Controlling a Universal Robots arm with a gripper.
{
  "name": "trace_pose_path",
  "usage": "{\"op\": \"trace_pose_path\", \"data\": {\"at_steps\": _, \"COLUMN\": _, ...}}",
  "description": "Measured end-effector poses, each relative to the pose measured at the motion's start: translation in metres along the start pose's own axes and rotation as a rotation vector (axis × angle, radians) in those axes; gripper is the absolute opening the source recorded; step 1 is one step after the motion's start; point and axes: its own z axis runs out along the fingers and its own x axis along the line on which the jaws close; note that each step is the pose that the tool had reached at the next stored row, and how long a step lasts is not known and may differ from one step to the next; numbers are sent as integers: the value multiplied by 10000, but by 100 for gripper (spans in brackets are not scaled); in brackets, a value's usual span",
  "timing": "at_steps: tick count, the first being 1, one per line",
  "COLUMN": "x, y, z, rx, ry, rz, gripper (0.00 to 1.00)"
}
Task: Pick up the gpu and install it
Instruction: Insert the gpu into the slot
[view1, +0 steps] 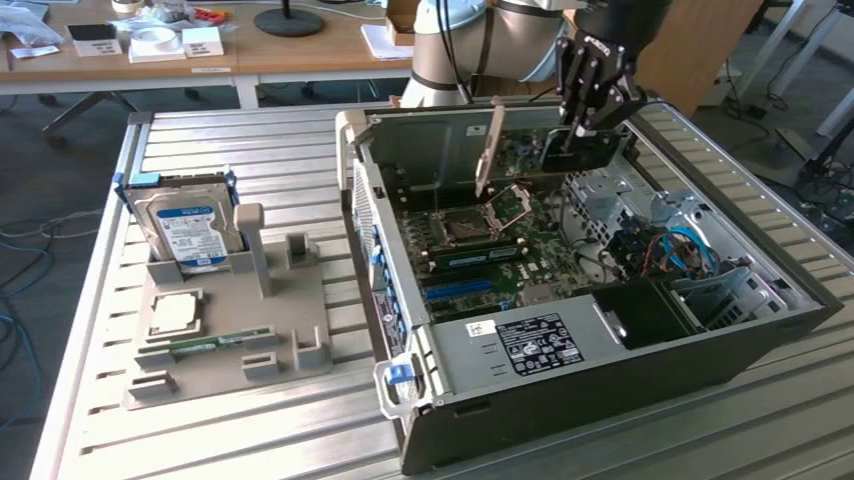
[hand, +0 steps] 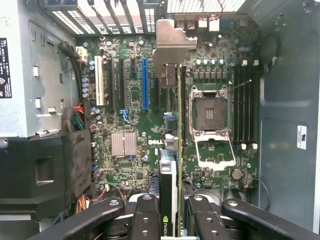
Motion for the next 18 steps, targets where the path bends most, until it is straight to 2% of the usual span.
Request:
{"op": "trace_pose_path", "data": {"at_steps": 7, "x": 2, "y": 36, "z": 9, "rx": 6, "ry": -7, "rz": -72, "gripper": 27}}
{"op": "trace_pose_path", "data": {"at_steps": 18, "x": 2, "y": 41, "z": 15, "rx": 6, "ry": -8, "rz": -88, "gripper": 27}}
